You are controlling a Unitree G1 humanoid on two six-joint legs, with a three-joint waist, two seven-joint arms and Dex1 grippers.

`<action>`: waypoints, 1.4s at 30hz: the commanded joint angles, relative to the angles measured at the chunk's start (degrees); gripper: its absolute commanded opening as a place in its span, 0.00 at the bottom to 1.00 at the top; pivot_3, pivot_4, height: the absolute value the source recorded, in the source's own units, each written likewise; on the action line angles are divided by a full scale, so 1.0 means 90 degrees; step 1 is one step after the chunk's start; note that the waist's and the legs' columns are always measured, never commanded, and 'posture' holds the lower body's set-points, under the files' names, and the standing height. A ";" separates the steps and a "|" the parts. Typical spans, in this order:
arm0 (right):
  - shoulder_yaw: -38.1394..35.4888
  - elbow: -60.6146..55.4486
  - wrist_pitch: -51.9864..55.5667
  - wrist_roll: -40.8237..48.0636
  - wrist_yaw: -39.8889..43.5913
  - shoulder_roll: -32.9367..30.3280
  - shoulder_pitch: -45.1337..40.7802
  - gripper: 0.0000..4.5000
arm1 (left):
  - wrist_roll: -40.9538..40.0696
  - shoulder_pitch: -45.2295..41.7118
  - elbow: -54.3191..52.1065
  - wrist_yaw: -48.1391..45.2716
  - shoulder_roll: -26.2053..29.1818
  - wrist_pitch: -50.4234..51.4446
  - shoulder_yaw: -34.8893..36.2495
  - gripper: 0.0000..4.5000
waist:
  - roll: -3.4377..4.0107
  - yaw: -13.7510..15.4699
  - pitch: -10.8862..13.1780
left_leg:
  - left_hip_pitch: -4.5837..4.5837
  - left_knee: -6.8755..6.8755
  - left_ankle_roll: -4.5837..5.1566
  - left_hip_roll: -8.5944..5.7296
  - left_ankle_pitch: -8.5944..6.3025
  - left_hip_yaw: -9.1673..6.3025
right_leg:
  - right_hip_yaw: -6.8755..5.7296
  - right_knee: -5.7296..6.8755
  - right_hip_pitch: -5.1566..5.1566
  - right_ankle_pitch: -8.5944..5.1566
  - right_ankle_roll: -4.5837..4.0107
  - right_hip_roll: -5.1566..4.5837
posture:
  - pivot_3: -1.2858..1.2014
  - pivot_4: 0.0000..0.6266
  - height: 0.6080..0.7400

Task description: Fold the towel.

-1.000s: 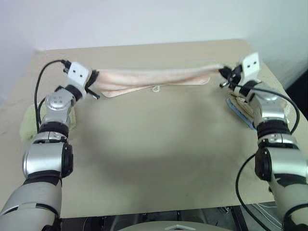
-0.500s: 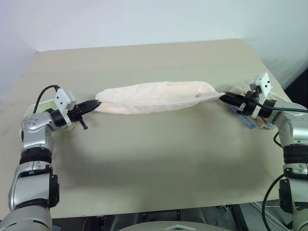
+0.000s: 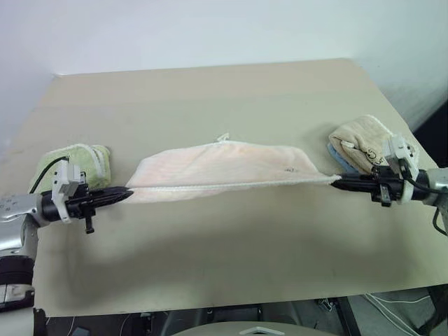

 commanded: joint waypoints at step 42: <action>0.0759 0.1118 -0.0893 -0.0162 -0.0731 0.0066 -0.1137 0.00 | 0.0370 -0.0923 0.1072 0.0495 0.0012 -0.0305 -0.0300 0.00 | 0.0006 0.0140 0.0000 | 0.0000 -0.0025 0.0007 0.0044 -0.0005 0.0102 | 0.0006 -0.0049 -0.0018 -0.0015 -0.0027 0.0000 | 0.52 0.24 0.91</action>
